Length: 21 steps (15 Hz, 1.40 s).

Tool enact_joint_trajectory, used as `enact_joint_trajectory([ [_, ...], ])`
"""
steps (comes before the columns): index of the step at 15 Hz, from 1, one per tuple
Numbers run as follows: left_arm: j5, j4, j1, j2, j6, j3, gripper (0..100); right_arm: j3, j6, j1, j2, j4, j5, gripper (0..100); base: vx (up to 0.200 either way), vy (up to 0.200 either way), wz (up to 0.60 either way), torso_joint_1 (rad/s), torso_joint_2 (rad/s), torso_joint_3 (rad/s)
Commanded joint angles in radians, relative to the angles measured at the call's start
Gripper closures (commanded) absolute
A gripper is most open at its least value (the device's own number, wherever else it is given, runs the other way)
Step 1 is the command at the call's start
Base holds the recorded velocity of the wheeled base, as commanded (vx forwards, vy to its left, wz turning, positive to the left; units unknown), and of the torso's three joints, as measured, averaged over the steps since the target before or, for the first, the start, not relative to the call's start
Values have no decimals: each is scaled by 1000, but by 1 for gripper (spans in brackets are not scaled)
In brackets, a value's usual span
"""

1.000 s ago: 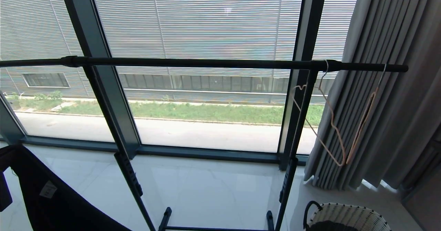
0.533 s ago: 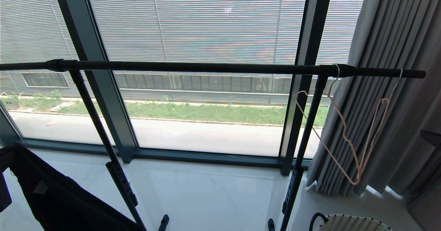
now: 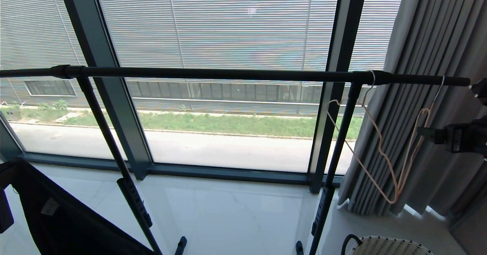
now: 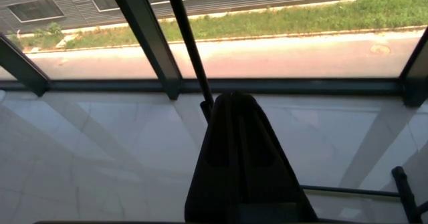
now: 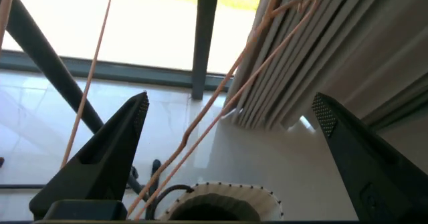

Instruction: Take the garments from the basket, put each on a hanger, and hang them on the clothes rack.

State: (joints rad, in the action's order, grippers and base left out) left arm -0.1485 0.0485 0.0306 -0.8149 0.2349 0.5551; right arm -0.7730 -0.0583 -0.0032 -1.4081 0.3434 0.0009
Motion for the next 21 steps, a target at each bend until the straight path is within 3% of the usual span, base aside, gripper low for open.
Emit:
enact_joint_trajectory([
  [1, -2, 1, 0, -1, 0, -1, 100, -35, 5, 23, -141, 17, -35, 0, 0, 0, 0, 0, 0, 0],
  [9, -2, 1, 0, -4, 0, -1, 100, -38, 26, -6, -196, 54, -94, 0, 0, 0, 0, 0, 0, 0],
  [21, -2, 1, 0, 0, 0, -6, 100, -15, 18, -47, -146, 51, -94, 0, 0, 0, 0, 0, 0, 0],
])
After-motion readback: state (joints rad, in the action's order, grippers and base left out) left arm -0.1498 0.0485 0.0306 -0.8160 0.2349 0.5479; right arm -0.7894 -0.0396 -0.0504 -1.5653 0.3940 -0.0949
